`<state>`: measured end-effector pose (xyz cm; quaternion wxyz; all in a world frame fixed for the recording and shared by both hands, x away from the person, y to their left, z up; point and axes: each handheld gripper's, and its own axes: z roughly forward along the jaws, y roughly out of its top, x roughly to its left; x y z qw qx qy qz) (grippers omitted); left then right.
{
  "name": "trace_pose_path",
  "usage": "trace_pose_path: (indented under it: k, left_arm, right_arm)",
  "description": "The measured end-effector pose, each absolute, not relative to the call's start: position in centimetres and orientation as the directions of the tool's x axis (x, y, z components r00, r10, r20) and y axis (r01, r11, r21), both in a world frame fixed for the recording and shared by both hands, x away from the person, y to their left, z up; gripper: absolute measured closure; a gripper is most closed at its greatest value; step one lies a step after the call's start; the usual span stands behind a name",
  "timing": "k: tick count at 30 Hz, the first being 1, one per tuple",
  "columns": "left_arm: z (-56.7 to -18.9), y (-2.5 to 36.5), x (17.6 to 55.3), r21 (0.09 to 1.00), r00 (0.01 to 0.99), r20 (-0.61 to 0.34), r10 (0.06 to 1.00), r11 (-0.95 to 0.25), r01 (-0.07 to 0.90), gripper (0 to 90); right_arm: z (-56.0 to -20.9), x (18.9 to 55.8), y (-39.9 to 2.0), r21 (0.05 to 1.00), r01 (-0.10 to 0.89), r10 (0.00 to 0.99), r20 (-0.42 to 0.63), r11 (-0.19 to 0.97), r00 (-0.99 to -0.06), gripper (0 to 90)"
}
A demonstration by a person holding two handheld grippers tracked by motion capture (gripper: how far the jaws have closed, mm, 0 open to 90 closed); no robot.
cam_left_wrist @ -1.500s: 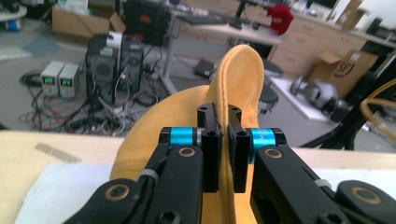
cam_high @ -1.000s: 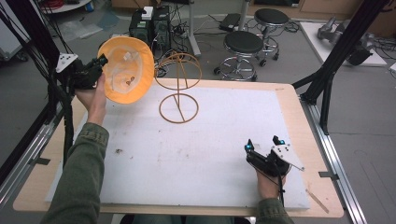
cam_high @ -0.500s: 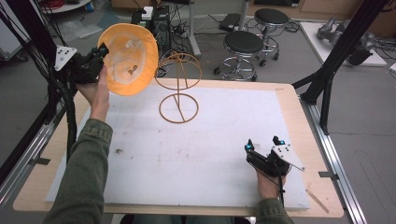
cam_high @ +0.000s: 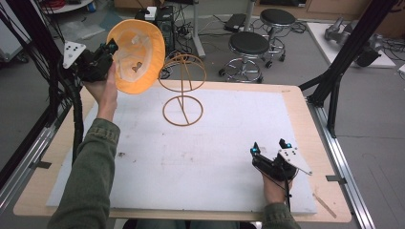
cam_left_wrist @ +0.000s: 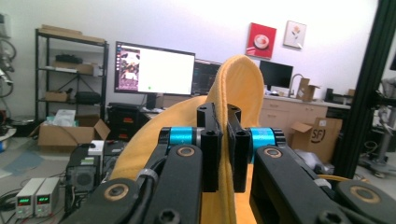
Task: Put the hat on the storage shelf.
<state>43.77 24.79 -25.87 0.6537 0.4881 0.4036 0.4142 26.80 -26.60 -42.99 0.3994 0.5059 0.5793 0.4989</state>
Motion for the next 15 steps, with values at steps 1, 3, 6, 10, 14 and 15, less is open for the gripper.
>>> trace_pose_path:
  k: [1,3,6,10,14,15]
  left_arm:
    - [-25.7,24.6,43.8,0.974,0.332,-0.114,0.936,0.172,-0.150,86.8]
    - [-25.4,24.2,43.7,0.976,0.338,-0.101,0.936,0.159,-0.149,86.8]
    - [-25.1,23.7,43.7,0.975,0.344,-0.096,0.934,0.157,-0.154,86.8]
    - [-24.5,22.4,43.6,0.976,0.356,-0.079,0.931,0.146,-0.164,86.8]
    - [-24.1,21.1,43.6,0.977,0.372,-0.057,0.927,0.129,-0.172,86.8]
    - [-24.0,20.8,43.6,0.977,0.376,-0.050,0.925,0.124,-0.175,86.9]
  right_arm:
    - [-43.0,26.8,-26.6,0.982,0.189,0.984,0.045,-0.012,-0.171,6.6]
    - [-43.0,26.8,-26.6,0.982,0.190,0.984,0.045,-0.012,-0.171,6.6]
    - [-43.0,26.8,-26.6,0.983,0.185,0.984,0.043,-0.011,-0.172,6.6]
    - [-43.0,26.8,-26.6,0.982,0.188,0.984,0.039,-0.006,-0.173,6.6]
    - [-43.0,26.9,-26.5,0.983,0.184,0.985,0.030,0.002,-0.172,6.6]
    - [-43.0,26.8,-26.6,0.983,0.184,0.984,0.029,0.004,-0.173,6.6]
